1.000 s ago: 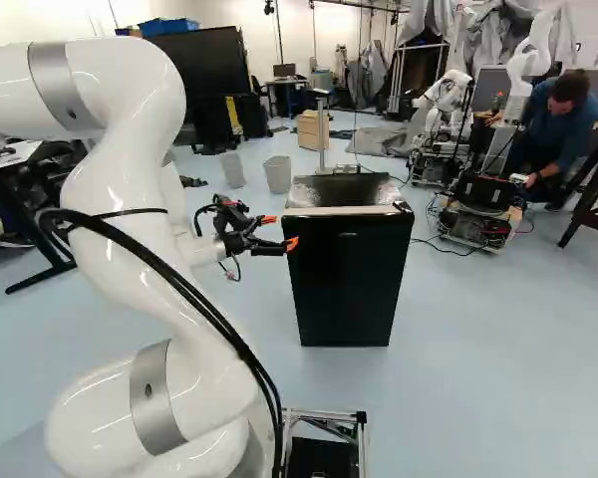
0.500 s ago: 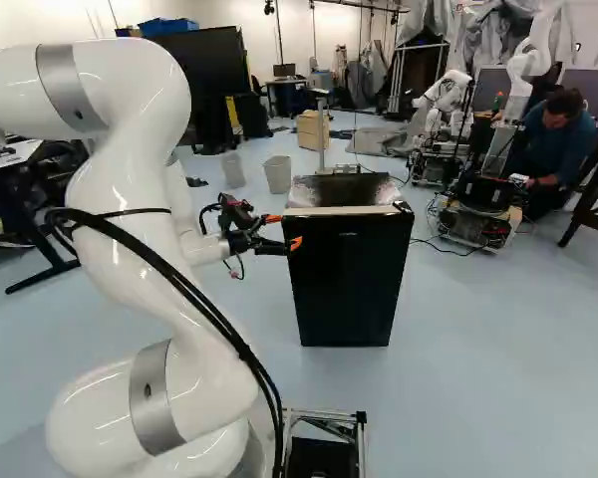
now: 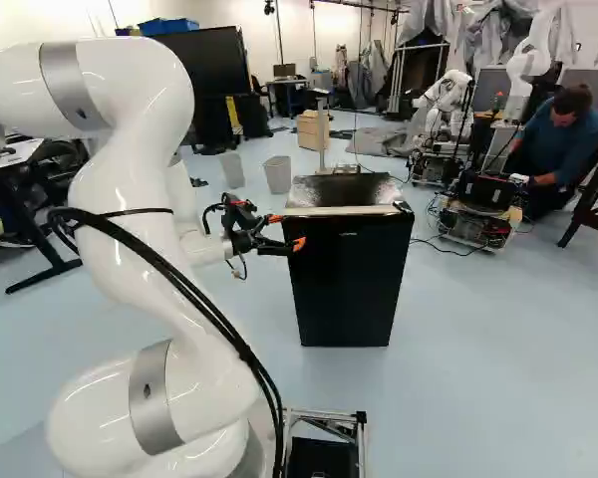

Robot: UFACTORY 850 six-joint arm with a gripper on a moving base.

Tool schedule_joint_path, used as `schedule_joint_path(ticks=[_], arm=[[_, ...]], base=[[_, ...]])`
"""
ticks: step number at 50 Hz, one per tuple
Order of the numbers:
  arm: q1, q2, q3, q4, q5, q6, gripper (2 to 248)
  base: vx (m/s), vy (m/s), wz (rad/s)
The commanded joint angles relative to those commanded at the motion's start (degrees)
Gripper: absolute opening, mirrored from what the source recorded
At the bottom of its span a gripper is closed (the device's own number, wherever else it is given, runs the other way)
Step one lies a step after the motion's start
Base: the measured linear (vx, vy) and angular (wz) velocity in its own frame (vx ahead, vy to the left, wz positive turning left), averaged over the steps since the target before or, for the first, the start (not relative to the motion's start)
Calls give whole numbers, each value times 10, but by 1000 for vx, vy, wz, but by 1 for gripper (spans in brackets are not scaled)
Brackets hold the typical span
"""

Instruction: Grab a drink from the fridge

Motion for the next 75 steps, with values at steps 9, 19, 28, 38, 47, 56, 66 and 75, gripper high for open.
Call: schedule_joint_path(ticks=[9, 19, 28, 38, 47, 56, 66, 75], arm=[[-1, 7, 13, 0, 0, 0, 247], [0, 16, 30, 0, 0, 0, 247], [2, 27, 50, 0, 0, 0, 247], [6, 41, 76, 0, 0, 0, 247], [10, 54, 101, 0, 0, 0, 247], [12, 67, 126, 0, 0, 0, 247], [15, 82, 153, 0, 0, 0, 247], [16, 94, 177, 0, 0, 0, 247]], base=[[0, 0, 0], [0, 0, 0], [0, 0, 0], [0, 0, 0], [0, 0, 0], [0, 0, 0], [0, 0, 0], [0, 0, 0]])
